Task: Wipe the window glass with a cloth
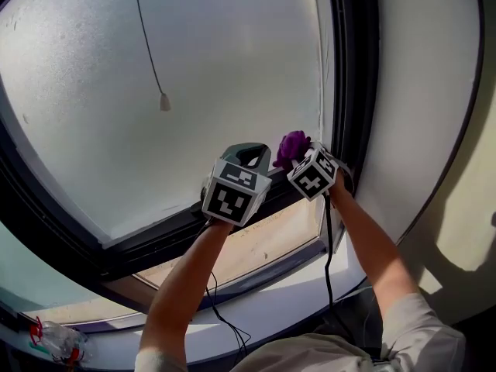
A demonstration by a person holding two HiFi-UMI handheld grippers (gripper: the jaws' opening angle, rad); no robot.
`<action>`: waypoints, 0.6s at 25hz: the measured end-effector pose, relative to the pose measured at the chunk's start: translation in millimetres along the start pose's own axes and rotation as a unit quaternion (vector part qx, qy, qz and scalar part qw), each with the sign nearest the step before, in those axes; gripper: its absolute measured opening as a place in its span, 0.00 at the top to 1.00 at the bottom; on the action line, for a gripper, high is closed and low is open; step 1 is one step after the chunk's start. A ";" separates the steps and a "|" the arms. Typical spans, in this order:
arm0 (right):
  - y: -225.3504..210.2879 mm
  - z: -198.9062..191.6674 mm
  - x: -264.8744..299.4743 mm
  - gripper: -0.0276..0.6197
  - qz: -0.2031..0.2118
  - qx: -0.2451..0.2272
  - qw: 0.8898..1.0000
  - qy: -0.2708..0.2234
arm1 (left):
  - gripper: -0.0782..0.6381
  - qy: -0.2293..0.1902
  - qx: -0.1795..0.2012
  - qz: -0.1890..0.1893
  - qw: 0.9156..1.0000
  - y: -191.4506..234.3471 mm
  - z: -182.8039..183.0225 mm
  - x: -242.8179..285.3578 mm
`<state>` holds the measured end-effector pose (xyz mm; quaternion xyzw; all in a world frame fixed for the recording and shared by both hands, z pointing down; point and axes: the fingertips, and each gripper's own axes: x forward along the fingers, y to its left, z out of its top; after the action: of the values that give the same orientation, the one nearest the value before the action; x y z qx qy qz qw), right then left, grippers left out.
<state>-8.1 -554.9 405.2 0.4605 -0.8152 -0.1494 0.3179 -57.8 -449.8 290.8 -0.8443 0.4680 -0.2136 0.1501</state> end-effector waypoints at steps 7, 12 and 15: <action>-32.5 -25.0 4.5 0.79 0.005 0.136 0.991 0.007 | 0.89 -0.002 0.003 -0.011 1.000 -7.1 4.3 14.9; -51.3 -47.3 11.1 0.79 -0.002 0.206 0.978 0.014 | 0.89 0.009 0.008 -0.011 1.000 -10.8 2.9 30.6; -56.3 -48.0 9.7 0.79 0.001 0.237 0.971 0.009 | 0.89 0.020 0.013 -0.013 1.000 -11.9 2.2 36.8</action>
<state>56.7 -590.6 414.8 0.5229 -0.8252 0.0529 0.2071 -30.8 -474.9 302.4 -0.8438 0.4572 -0.2384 0.1487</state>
